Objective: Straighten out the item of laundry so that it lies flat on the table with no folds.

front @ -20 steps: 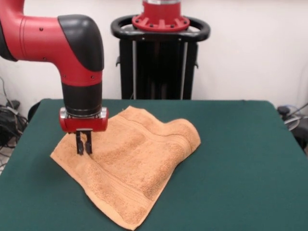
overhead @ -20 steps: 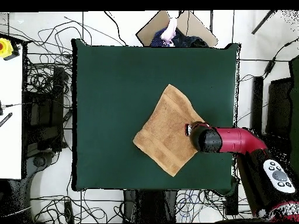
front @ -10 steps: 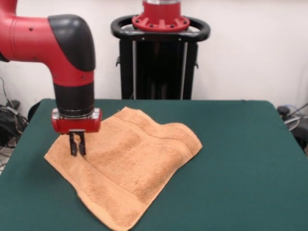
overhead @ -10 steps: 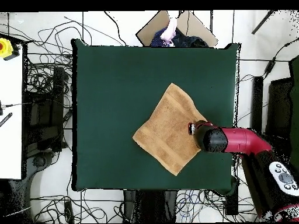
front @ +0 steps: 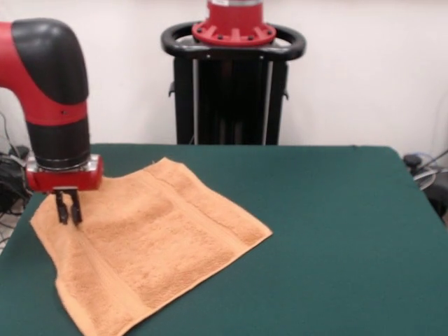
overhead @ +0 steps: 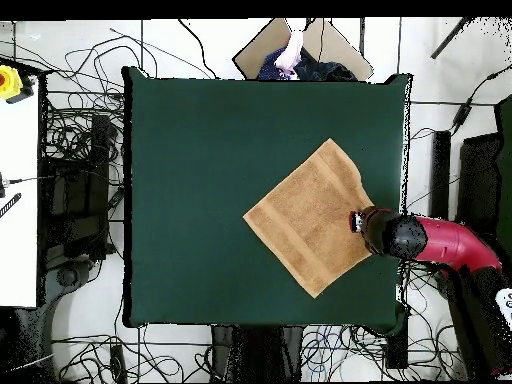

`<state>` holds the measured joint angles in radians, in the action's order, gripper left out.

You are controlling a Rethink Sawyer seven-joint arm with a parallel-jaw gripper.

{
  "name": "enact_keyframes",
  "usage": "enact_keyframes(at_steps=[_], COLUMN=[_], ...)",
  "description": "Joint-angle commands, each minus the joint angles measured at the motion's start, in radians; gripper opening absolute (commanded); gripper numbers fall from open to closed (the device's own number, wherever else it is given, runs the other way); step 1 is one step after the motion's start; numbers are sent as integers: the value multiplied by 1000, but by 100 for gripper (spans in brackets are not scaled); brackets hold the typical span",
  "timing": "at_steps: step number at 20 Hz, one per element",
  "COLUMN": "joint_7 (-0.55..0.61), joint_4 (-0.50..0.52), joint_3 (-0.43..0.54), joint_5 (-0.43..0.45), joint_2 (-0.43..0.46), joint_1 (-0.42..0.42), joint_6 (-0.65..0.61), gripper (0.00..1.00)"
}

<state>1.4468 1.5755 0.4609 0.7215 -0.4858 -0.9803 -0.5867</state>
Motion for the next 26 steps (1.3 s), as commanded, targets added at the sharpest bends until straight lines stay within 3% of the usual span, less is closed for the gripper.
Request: enact_keyframes(at_steps=[1, 2, 3, 11, 16, 21, 26], joint_7=[-214, -224, -226, -218, -88, 119, 293], joint_4=[-91, -85, -83, -49, 1, 207, 301], joint_3=[82, 85, 78, 61, 11, -66, -172], joint_5=[17, 18, 15, 26, 11, -2, -18], joint_2=[28, 29, 28, 3, -17, -143, -160], joint_1=[-3, -6, -1, 16, 53, 131, 256], joint_6=[-74, -66, -59, -32, -6, 93, 223], gripper=[0, 0, 100, 100, 100, 100, 100])
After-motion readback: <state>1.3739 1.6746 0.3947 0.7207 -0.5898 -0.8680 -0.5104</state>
